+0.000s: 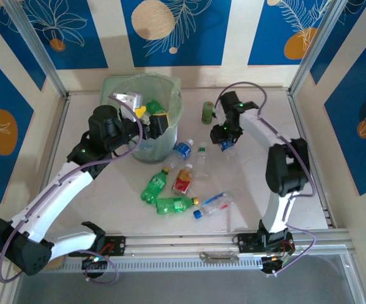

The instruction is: Put the plastic bottles in the bin

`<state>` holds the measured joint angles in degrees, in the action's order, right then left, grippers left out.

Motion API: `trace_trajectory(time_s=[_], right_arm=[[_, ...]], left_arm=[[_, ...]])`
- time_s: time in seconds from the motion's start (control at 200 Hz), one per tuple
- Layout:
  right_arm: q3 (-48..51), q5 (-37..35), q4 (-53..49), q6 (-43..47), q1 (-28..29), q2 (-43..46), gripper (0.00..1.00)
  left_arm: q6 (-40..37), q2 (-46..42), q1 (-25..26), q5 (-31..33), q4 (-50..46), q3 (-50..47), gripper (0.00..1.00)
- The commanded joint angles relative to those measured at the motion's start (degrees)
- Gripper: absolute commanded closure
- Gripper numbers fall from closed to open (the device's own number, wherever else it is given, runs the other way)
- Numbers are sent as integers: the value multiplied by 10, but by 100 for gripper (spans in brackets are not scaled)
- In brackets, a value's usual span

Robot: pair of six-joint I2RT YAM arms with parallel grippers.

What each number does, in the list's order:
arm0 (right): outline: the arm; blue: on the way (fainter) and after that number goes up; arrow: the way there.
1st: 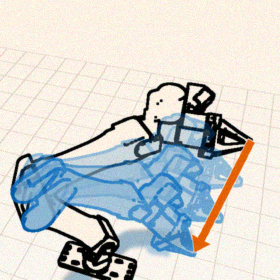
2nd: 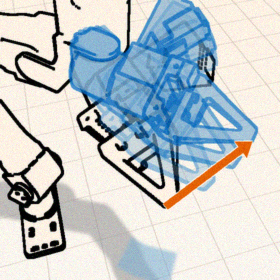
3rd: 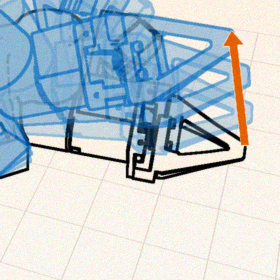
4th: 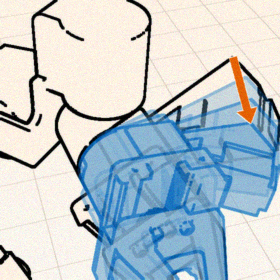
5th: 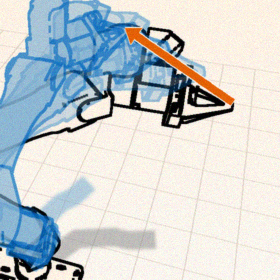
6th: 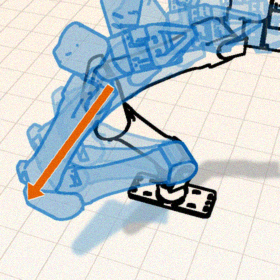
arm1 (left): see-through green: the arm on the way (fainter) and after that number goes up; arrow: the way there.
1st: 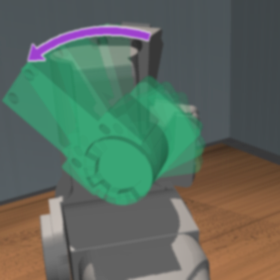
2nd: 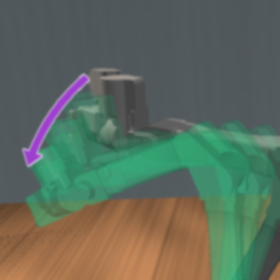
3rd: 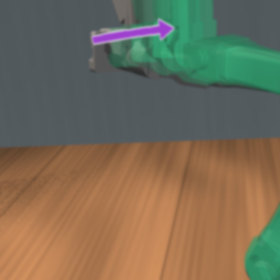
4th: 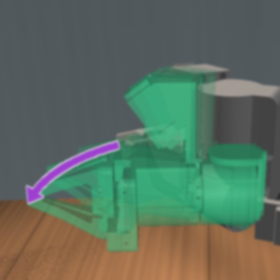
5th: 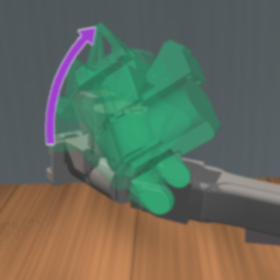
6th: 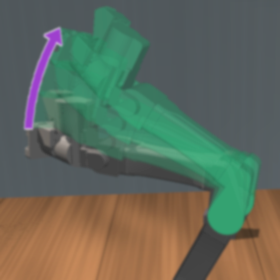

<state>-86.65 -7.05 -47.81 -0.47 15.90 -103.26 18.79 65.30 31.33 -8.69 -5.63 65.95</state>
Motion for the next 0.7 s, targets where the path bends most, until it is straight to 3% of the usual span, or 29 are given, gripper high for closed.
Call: trace_trajectory(time_s=[0.0,0.125,0.365,0.5,0.695], right_arm=[[23,136,49,-77,-26,74,53],[67,223,138,-165,-43,141,54],[169,284,353,-415,-46,217,57],[223,281,486,-510,-29,249,58],[237,247,578,-546,8,289,59]], left_arm=[[-3,17,7,-37,-13,28,0],[-10,39,29,-35,-30,50,0],[-59,76,91,-19,-56,93,0],[-59,96,120,-12,-51,102,0],[-33,131,152,-11,-31,103,0]])
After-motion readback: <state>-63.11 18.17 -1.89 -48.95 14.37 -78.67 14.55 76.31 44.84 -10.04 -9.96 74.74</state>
